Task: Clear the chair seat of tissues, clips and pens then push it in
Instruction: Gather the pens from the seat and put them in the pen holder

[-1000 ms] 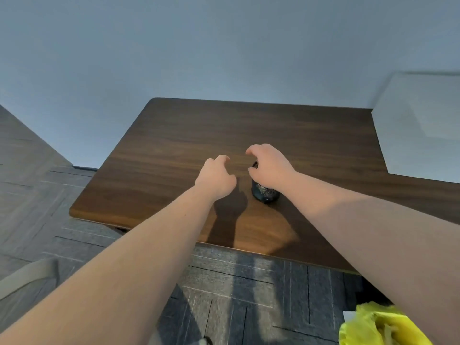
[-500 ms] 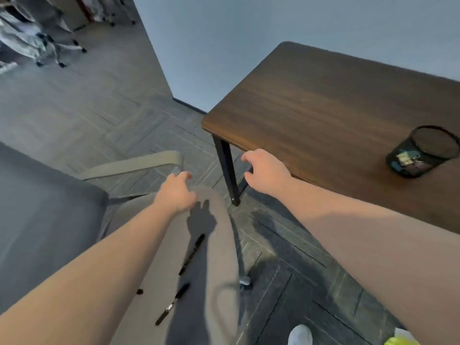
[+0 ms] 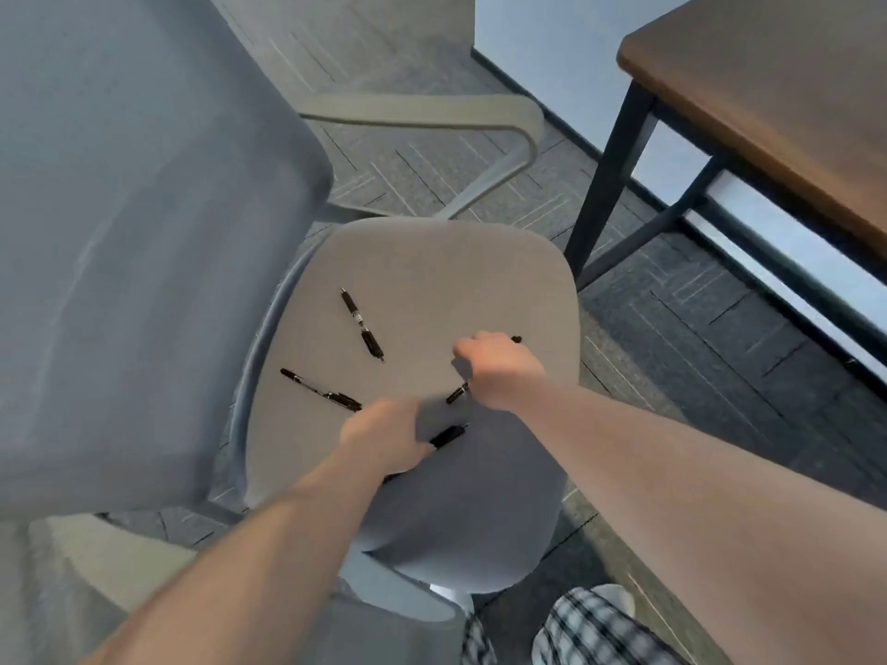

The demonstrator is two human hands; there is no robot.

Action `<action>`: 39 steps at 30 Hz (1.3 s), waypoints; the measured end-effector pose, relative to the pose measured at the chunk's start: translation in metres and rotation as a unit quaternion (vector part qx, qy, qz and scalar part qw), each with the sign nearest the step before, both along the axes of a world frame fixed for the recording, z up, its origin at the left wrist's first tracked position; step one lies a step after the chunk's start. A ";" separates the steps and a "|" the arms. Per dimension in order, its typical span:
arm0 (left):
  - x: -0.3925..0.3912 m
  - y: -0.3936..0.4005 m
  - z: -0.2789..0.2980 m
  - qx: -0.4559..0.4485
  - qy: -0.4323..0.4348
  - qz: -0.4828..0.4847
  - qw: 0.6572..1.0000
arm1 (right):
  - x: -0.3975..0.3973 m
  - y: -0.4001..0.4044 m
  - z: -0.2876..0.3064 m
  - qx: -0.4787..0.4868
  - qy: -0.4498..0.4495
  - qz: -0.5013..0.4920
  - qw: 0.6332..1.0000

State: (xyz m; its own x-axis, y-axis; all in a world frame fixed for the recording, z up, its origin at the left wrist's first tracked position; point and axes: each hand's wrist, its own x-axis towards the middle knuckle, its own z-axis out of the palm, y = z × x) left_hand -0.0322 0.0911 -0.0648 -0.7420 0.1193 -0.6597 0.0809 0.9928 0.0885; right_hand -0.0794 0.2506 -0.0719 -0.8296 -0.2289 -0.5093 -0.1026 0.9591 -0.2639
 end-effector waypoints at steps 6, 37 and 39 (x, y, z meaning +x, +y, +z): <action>0.017 0.002 -0.045 0.003 0.015 -0.053 0.998 | 0.019 0.000 -0.050 0.059 0.070 0.056 0.994; -0.053 -0.075 -0.051 0.029 0.092 0.432 0.897 | -0.069 -0.129 -0.044 -0.075 0.086 -0.077 0.990; -0.054 -0.078 -0.052 0.028 0.098 0.430 0.897 | -0.073 -0.136 -0.047 -0.065 0.080 -0.084 0.991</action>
State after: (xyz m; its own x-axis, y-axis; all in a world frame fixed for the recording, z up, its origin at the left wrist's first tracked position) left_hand -0.0867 0.0127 -0.1167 -0.6769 -0.5238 -0.5172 -0.6931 0.6902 0.2081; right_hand -0.1524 0.1147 -0.1193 -0.9294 -0.1350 -0.3435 0.0059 0.9251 -0.3797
